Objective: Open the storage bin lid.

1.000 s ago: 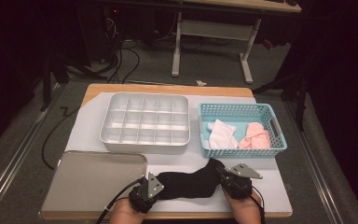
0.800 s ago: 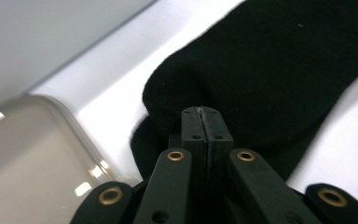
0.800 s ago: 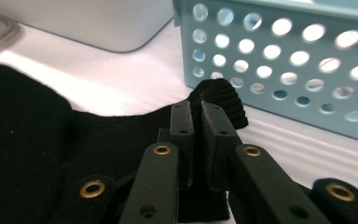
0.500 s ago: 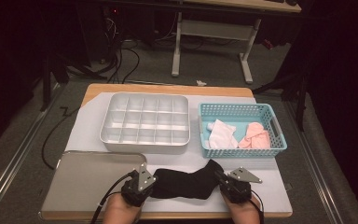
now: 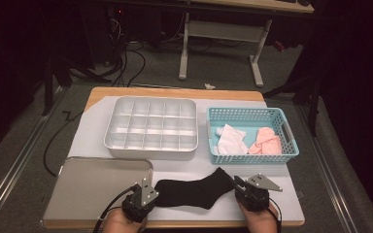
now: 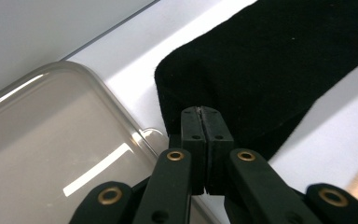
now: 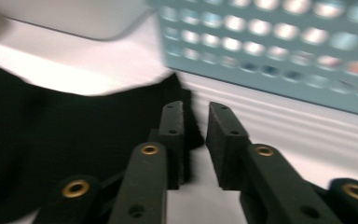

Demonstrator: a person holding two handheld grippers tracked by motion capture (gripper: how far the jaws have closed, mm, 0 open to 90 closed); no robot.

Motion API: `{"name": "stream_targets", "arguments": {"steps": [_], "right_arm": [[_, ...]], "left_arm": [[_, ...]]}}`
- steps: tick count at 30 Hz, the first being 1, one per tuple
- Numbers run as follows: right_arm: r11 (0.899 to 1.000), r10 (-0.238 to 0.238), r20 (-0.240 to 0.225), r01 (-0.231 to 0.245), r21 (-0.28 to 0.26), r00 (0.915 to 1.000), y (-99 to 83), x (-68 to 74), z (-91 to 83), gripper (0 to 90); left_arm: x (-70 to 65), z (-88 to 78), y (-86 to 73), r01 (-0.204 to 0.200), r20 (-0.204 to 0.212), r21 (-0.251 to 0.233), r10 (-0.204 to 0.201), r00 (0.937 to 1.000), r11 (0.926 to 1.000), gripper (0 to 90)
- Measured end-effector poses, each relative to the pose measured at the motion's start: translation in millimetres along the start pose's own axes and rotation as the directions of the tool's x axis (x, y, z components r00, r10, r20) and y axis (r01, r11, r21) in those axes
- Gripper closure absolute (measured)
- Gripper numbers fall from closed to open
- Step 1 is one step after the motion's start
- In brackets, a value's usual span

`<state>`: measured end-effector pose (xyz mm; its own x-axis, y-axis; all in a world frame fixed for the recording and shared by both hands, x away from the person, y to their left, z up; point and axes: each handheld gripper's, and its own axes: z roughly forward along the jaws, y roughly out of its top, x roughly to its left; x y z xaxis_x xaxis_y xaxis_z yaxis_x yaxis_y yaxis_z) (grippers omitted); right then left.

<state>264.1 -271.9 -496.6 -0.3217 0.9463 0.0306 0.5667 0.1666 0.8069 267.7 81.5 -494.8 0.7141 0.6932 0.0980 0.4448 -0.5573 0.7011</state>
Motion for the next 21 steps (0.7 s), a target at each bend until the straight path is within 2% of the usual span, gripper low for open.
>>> {"name": "stream_targets", "arguments": {"steps": [2, 4, 8, 12, 14, 17, 21], "right_arm": [[0.999, 0.021, 0.006, -0.021, 0.027, 0.9998, -4.4, -7.1, 0.0, 80.4], [0.998, 0.027, -0.010, -0.026, 0.054, 0.9996, -9.5, -7.5, 0.2, 78.7], [0.997, 0.056, -0.051, -0.054, 0.054, 0.9971, -12.4, -3.9, 0.9, 73.1], [0.996, 0.041, -0.062, -0.036, 0.076, 0.9972, -8.3, 1.7, 8.2, 69.1], [0.995, 0.039, -0.066, -0.033, 0.099, 0.9971, -6.6, 4.2, 12.4, 71.8], [0.995, 0.024, -0.071, -0.017, 0.103, 0.9972, -5.5, 5.1, 12.4, 82.1], [0.995, 0.034, -0.044, -0.029, 0.092, 0.9985, -7.0, 0.1, 5.6, 84.0]], "left_arm": [[0.5, 1.0, 1.1, -0.004, 0.000, 0.001, 0.004, 1.0000, 1.0000, 88.9], [0.2, 1.7, 1.9, -0.005, 0.004, 0.001, 0.005, 1.0000, 1.0000, 88.8], [-4.5, -3.2, 3.4, -0.009, 0.030, -0.007, 0.009, 0.9995, 0.9999, 88.6], [-8.0, -2.0, 2.3, -0.028, 0.043, 0.013, 0.027, 0.9987, 0.9995, 88.5], [-8.7, 0.6, 1.6, -0.038, 0.045, 0.029, 0.036, 0.9983, 0.9989, 88.5], [-10.4, 2.9, 2.1, -0.047, 0.041, 0.033, 0.046, 0.9981, 0.9984, 88.6], [-10.7, 6.5, 5.9, -0.061, 0.040, 0.034, 0.060, 0.9974, 0.9975, 88.6]]}}
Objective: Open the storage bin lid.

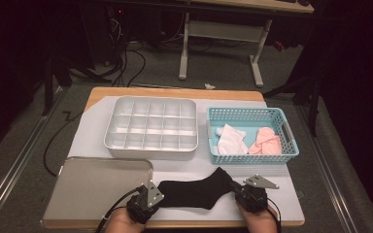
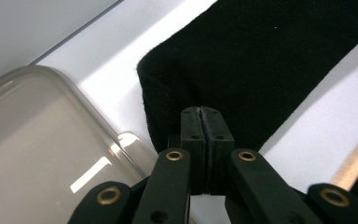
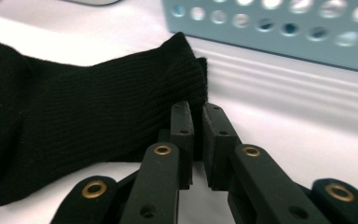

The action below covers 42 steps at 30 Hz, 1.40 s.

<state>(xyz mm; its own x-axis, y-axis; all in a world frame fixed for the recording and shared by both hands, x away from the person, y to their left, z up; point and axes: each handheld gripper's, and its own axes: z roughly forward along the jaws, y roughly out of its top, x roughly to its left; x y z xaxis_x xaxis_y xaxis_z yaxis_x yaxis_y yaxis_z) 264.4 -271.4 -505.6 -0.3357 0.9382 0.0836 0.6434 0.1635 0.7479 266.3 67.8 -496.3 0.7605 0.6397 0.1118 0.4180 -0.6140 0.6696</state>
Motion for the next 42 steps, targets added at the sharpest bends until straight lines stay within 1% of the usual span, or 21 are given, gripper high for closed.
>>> {"name": "stream_targets", "arguments": {"steps": [3, 5, 8, 13, 14, 18, 19, 21, 22, 25, 27, 30, 33, 36, 37, 38, 40, 41, 42], "right_arm": [[0.999, 0.006, 0.024, -0.006, -0.034, 0.9997, -3.1, -5.2, -8.6, 83.9], [0.999, 0.012, 0.040, -0.010, -0.044, 0.9991, -4.6, -8.8, -13.8, 83.9], [0.999, 0.015, 0.062, -0.012, -0.038, 0.9980, -8.3, -14.1, -18.2, 84.0], [0.999, 0.026, 0.082, -0.024, -0.023, 0.9963, -14.8, -18.8, -17.7, 84.5], [1.000, 0.019, 0.086, -0.017, -0.023, 0.9961, -15.4, -19.4, -17.1, 84.4], [0.999, 0.023, 0.084, -0.021, -0.026, 0.9962, -15.3, -19.5, -16.9, 83.6], [0.999, 0.029, 0.081, -0.027, -0.025, 0.9963, -15.4, -18.9, -17.5, 82.0], [0.999, 0.031, 0.074, -0.029, -0.037, 0.9968, -14.6, -18.5, -19.8, 76.2], [0.998, 0.036, 0.066, -0.033, -0.047, 0.9972, -13.8, -18.8, -21.9, 72.8], [0.996, 0.060, 0.041, -0.056, -0.075, 0.9974, -9.7, -18.7, -26.3, 66.8], [0.995, 0.051, 0.027, -0.049, -0.089, 0.9983, -6.7, -16.8, -26.9, 63.6], [0.995, 0.052, 0.023, -0.049, -0.091, 0.9984, -2.5, -13.4, -22.3, 60.7], [0.995, 0.061, 0.023, -0.059, -0.076, 0.9979, -0.1, -14.6, -13.7, 60.6], [0.996, 0.069, 0.014, -0.068, -0.061, 0.9975, 1.5, -16.4, -8.0, 63.0], [0.996, 0.070, 0.011, -0.069, -0.056, 0.9975, 2.0, -16.9, -6.8, 66.0], [0.996, 0.073, 0.012, -0.072, -0.053, 0.9973, 2.3, -16.7, -6.9, 72.6], [0.997, 0.045, 0.026, -0.043, -0.064, 0.9986, 3.1, -14.2, -10.0, 81.9], [0.997, 0.036, 0.034, -0.033, -0.076, 0.9988, 3.5, -12.3, -13.8, 84.7], [0.996, 0.016, 0.041, -0.012, -0.090, 0.9990, 4.1, -10.3, -19.2, 86.3]], "left_arm": [[-0.9, 5.1, 4.5, -0.020, -0.010, -0.001, 0.020, 0.9997, 0.9998, 88.6], [-2.1, 7.0, 7.0, -0.039, -0.021, 0.002, 0.039, 0.9990, 0.9992, 88.7], [-1.7, 8.2, 7.8, -0.036, -0.022, -0.002, 0.036, 0.9991, 0.9993, 88.7], [-2.6, 8.4, 8.4, -0.043, -0.021, 0.000, 0.043, 0.9989, 0.9991, 88.7], [-2.6, 8.4, 8.7, -0.047, -0.021, 0.004, 0.047, 0.9986, 0.9989, 88.7], [-0.5, 8.2, 9.8, -0.028, -0.018, -0.013, 0.027, 0.9995, 0.9995, 88.4], [0.0, 7.2, 10.7, -0.025, -0.015, -0.019, 0.025, 0.9996, 0.9995, 88.2], [0.2, 5.8, 12.2, -0.017, -0.012, -0.038, 0.016, 0.9998, 0.9991, 87.8], [0.4, 5.5, 12.8, -0.020, -0.014, -0.040, 0.019, 0.9997, 0.9990, 87.4], [0.6, 6.7, 13.1, -0.016, -0.012, -0.037, 0.015, 0.9998, 0.9992, 85.0], [0.6, 6.9, 12.9, -0.021, -0.017, -0.034, 0.020, 0.9996, 0.9992, 84.3], [0.5, 6.1, 13.3, -0.015, -0.014, -0.046, 0.015, 0.9998, 0.9988, 80.3], [0.8, 6.0, 13.4, -0.016, -0.010, -0.043, 0.016, 0.9998, 0.9989, 77.3], [0.9, 6.9, 13.2, -0.018, -0.009, -0.040, 0.018, 0.9998, 0.9990, 77.3], [1.0, 7.0, 13.4, -0.017, -0.007, -0.039, 0.017, 0.9998, 0.9991, 77.3], [1.3, 7.2, 13.5, -0.017, -0.006, -0.039, 0.017, 0.9998, 0.9991, 77.4], [2.1, 7.9, 13.6, -0.019, -0.005, -0.033, 0.019, 0.9998, 0.9993, 77.4], [2.3, 8.5, 13.4, -0.019, -0.006, -0.030, 0.019, 0.9998, 0.9994, 77.5], [2.4, 9.0, 13.3, -0.019, -0.006, -0.029, 0.019, 0.9998, 0.9994, 77.7]]}}
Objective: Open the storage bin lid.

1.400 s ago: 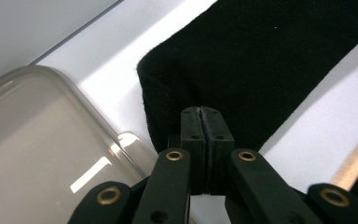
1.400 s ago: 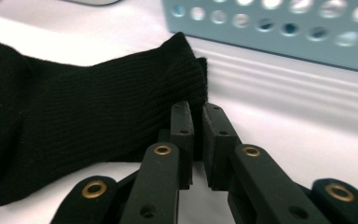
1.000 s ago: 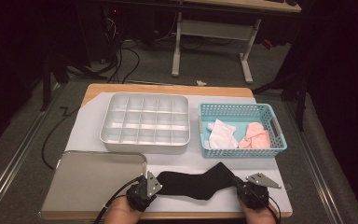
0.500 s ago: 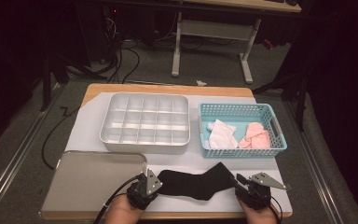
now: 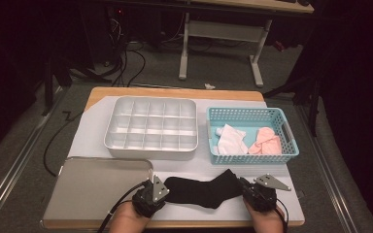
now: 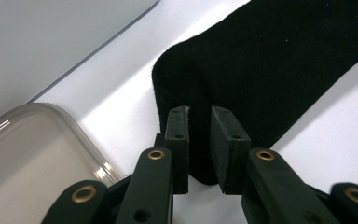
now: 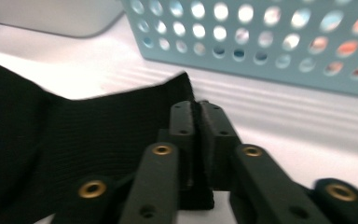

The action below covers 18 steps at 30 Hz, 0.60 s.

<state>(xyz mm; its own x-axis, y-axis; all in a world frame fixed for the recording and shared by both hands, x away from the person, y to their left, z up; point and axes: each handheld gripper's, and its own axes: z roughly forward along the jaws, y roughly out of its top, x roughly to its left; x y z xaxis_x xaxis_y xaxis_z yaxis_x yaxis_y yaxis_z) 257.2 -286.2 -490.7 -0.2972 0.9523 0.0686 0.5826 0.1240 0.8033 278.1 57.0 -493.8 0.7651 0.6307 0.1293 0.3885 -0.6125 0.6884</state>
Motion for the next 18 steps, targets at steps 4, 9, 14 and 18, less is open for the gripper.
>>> {"name": "stream_targets", "arguments": {"steps": [4, 9, 14, 18], "right_arm": [[1.000, -0.014, 0.014, 0.014, -0.017, 0.9998, -2.4, 4.5, -13.9, 86.9], [0.999, 0.004, 0.025, -0.005, 0.040, 0.9997, -17.2, -0.8, -5.9, 81.5], [0.999, 0.037, 0.006, -0.037, 0.023, 0.9993, -16.8, -5.4, -6.2, 73.0], [0.999, 0.041, -0.007, -0.041, 0.024, 0.9991, -14.3, -5.8, -4.8, 69.9]], "left_arm": [[0.2, 1.3, 0.2, 0.000, 0.001, 0.001, 0.000, 1.0000, 1.0000, 77.6], [0.8, 1.1, 0.1, 0.003, -0.001, -0.001, -0.003, 1.0000, 1.0000, 77.3], [4.3, -3.5, -2.3, 0.032, -0.019, -0.033, -0.033, 0.9993, 0.9989, 72.8], [14.6, -7.5, -7.0, 0.133, -0.015, -0.070, -0.134, 0.9908, 0.9887, 64.3]]}}
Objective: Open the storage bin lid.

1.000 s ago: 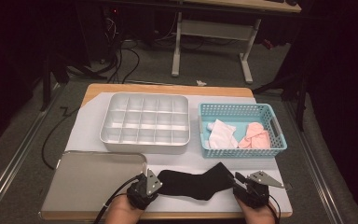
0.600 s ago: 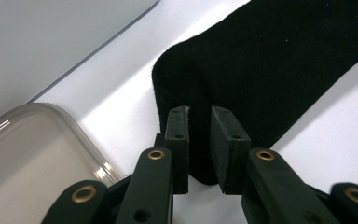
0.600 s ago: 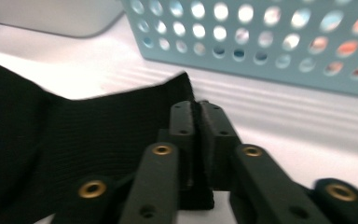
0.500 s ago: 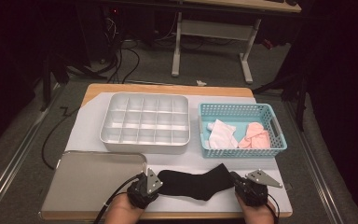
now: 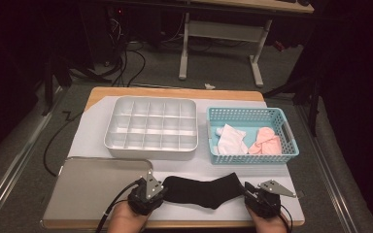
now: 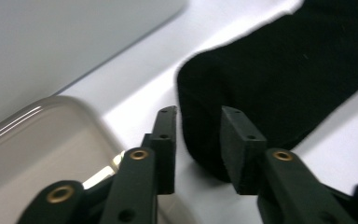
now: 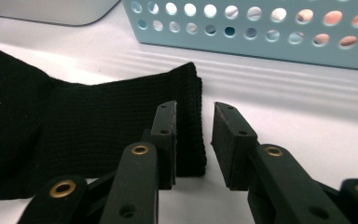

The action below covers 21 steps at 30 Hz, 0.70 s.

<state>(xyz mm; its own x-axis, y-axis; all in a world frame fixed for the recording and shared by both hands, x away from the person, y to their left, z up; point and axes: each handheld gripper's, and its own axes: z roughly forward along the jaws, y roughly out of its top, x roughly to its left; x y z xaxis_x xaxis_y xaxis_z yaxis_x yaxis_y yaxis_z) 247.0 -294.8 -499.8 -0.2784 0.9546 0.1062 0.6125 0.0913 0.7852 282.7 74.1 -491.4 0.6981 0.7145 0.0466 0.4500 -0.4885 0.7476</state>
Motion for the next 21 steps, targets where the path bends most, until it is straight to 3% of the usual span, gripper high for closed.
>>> {"name": "stream_targets", "arguments": {"steps": [2, 5, 9, 11, 16, 21], "right_arm": [[1.000, -0.010, 0.000, 0.010, 0.001, 1.0000, -0.3, 0.6, 1.7, 69.4], [1.000, 0.002, -0.007, -0.002, 0.010, 1.0000, -2.0, 1.6, 4.3, 69.0], [1.000, -0.004, -0.008, 0.004, 0.009, 1.0000, -3.7, 1.8, 5.7, 68.9], [1.000, -0.002, -0.007, 0.002, 0.015, 1.0000, -3.9, 0.9, 5.8, 68.8], [0.999, 0.007, -0.022, -0.006, 0.034, 0.9997, -5.8, -1.2, 7.7, 68.2], [0.999, 0.008, -0.030, -0.006, 0.034, 0.9995, -7.6, 0.4, 9.2, 70.7]], "left_arm": [[3.8, 0.7, -1.4, 0.039, 0.006, -0.003, -0.039, 0.9992, 0.9992, 60.1], [7.1, 7.0, -1.7, 0.079, 0.038, 0.036, -0.081, 0.9960, 0.9962, 56.0], [8.4, 12.4, 1.1, 0.110, 0.078, 0.072, -0.115, 0.9903, 0.9913, 59.4], [7.6, 16.1, 1.8, 0.109, 0.095, 0.106, -0.119, 0.9883, 0.9884, 61.9], [6.5, 16.2, 2.5, 0.123, 0.117, 0.115, -0.136, 0.9837, 0.9858, 70.0], [2.9, 14.4, 0.7, 0.094, 0.110, 0.089, -0.104, 0.9885, 0.9916, 81.0]]}}
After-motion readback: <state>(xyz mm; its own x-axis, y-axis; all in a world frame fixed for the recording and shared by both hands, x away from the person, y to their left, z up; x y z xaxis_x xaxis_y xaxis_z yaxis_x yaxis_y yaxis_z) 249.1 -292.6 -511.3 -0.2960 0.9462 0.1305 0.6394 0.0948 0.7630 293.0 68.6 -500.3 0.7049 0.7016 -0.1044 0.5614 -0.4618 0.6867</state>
